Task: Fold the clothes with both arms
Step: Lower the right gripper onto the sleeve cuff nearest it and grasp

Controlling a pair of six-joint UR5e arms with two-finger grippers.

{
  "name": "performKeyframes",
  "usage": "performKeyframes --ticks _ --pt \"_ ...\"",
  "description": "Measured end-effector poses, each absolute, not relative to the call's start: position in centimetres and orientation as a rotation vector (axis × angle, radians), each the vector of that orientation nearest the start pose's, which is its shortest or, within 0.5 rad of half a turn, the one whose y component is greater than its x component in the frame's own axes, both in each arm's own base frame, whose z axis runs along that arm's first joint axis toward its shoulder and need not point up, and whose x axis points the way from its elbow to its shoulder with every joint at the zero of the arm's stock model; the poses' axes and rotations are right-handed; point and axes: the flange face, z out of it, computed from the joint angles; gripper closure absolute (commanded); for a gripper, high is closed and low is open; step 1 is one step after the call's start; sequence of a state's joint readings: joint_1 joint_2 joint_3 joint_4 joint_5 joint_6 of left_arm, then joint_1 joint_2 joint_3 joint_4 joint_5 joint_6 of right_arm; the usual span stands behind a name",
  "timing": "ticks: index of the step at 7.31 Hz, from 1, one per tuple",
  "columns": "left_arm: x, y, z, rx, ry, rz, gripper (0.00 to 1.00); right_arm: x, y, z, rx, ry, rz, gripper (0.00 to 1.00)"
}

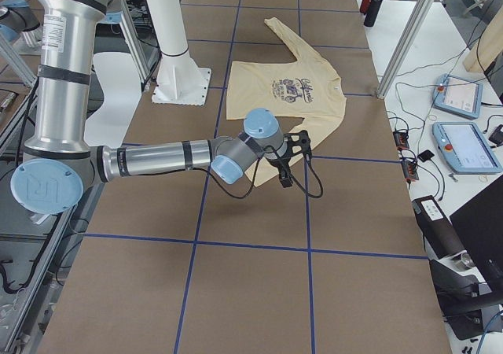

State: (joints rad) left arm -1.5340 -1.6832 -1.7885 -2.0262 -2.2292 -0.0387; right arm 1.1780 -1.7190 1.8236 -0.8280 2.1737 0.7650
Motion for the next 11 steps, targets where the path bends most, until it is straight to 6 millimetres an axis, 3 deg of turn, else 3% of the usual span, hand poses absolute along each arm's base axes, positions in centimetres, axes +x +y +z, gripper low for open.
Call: performKeyframes --ticks 2,4,6,8,11 --pt "-5.2 -54.7 44.4 0.730 0.653 0.256 0.00 -16.5 -43.1 52.3 0.373 -0.929 0.190 0.01" --pt "-5.2 -54.7 44.5 0.727 0.655 0.255 0.00 -20.0 -39.6 54.3 0.368 -0.918 0.208 0.02" --pt "-5.1 -54.6 44.7 0.721 0.668 0.260 0.00 -23.0 -37.4 56.2 0.378 -0.874 0.178 0.18" --pt "-5.1 -54.5 44.9 0.717 0.673 0.262 0.00 -24.7 -36.1 57.5 0.385 -0.837 0.153 0.38" --pt "-5.0 -54.5 44.9 0.717 0.673 0.263 0.00 -24.8 -35.0 59.6 0.394 -0.835 0.137 0.42"
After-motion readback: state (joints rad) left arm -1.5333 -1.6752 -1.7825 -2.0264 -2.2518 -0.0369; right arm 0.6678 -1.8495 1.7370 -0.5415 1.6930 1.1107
